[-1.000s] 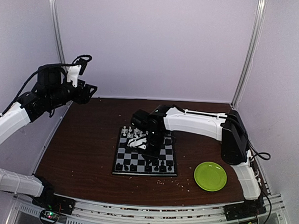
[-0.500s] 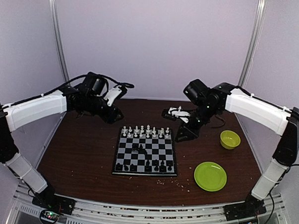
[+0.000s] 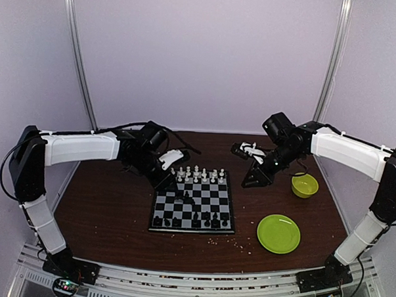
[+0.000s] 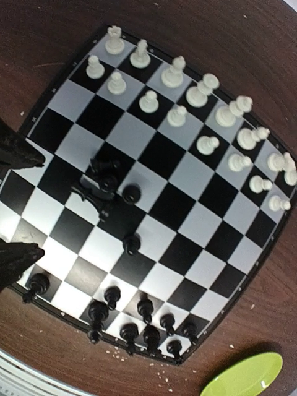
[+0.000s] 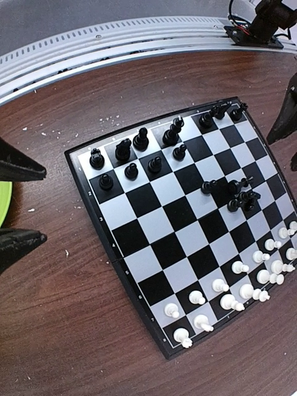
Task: Set up the chess pieces on the board
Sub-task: Pick up the pawn from the chessboard.
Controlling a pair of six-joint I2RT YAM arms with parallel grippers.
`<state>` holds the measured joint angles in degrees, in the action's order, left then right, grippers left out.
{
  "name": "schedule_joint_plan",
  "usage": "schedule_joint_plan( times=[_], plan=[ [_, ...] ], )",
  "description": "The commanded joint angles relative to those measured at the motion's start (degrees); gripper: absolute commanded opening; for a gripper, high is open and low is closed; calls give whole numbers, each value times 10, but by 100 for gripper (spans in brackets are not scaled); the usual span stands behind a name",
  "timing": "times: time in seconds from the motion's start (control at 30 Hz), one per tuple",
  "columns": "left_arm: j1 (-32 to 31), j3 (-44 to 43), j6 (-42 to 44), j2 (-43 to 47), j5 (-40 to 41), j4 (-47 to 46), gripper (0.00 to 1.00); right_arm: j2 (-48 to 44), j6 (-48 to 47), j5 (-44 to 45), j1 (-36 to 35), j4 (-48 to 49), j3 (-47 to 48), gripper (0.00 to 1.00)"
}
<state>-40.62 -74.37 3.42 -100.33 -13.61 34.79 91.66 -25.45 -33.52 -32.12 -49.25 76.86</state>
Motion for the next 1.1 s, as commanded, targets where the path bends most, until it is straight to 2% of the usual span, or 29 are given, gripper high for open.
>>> schedule_joint_plan(
  times=[0.0, 0.07, 0.27, 0.5, 0.8, 1.07],
  plan=[
    [-6, -24, -1, -38, -25, -63, 39, -2, -5, -8, 0, 17, -5, 27],
    [-10, -60, -18, -69, 26, -41, 37, 0, -2, -3, 0, 17, -4, 27],
    [-11, -103, -13, -108, 40, -11, 33, 0, -1, 2, 1, 17, -4, 27],
    [-10, -102, -6, -137, 17, -10, 29, 5, -1, 2, 1, 15, -3, 27],
    [-15, -106, -5, -154, 43, -11, 27, 11, -3, 0, 1, 13, -2, 27],
    [-16, -116, -2, -162, 45, -11, 17, 14, -3, 1, 1, 11, -1, 26]
  ],
)
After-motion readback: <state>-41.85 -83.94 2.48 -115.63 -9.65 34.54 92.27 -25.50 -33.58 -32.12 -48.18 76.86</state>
